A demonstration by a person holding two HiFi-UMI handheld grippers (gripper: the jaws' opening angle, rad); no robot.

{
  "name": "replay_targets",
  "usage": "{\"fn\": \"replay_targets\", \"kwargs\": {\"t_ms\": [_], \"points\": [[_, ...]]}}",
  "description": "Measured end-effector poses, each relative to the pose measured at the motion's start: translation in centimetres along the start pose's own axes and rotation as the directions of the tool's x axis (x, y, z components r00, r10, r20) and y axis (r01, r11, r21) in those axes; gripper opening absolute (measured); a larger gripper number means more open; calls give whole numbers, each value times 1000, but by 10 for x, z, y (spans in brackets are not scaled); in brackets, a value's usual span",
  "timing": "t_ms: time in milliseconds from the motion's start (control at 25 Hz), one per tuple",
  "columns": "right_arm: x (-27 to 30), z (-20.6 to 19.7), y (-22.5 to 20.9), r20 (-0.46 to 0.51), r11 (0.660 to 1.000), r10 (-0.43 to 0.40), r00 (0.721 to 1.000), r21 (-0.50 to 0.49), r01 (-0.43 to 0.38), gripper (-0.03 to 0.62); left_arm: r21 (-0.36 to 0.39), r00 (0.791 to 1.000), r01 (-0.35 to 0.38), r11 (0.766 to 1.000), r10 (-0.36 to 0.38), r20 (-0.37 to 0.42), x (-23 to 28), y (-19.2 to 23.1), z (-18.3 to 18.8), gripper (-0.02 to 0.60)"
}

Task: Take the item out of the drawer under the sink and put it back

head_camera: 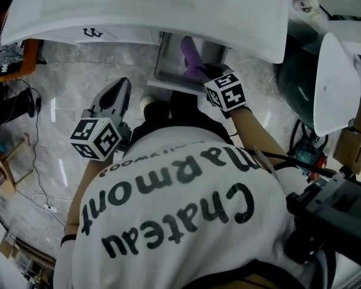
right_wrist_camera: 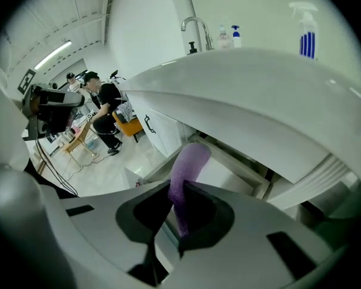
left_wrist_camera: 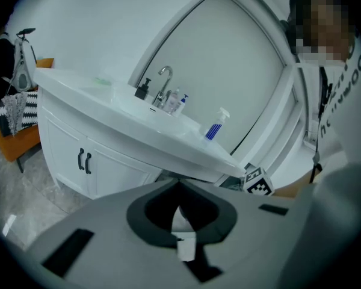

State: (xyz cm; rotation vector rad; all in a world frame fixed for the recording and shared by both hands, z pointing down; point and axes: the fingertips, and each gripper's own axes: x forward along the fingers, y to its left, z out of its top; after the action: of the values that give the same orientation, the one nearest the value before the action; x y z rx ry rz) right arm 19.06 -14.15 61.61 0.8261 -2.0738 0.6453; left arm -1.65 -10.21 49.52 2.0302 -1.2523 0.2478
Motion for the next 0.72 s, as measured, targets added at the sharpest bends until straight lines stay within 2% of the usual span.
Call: {"fn": "replay_targets", "kwargs": {"t_ms": [160, 440, 720], "points": [[-14, 5, 10, 30, 1000, -13, 999, 9, 13, 54, 10, 1000, 19, 1000, -19, -6, -7, 1, 0, 9], [-33, 17, 27, 95, 995, -38, 995, 99, 28, 52, 37, 998, 60, 998, -60, 18, -14, 10, 13, 9], [-56, 36, 49, 139, 995, -75, 987, 68, 66, 51, 45, 996, 72, 996, -74, 45, -23, 23, 19, 9]]}}
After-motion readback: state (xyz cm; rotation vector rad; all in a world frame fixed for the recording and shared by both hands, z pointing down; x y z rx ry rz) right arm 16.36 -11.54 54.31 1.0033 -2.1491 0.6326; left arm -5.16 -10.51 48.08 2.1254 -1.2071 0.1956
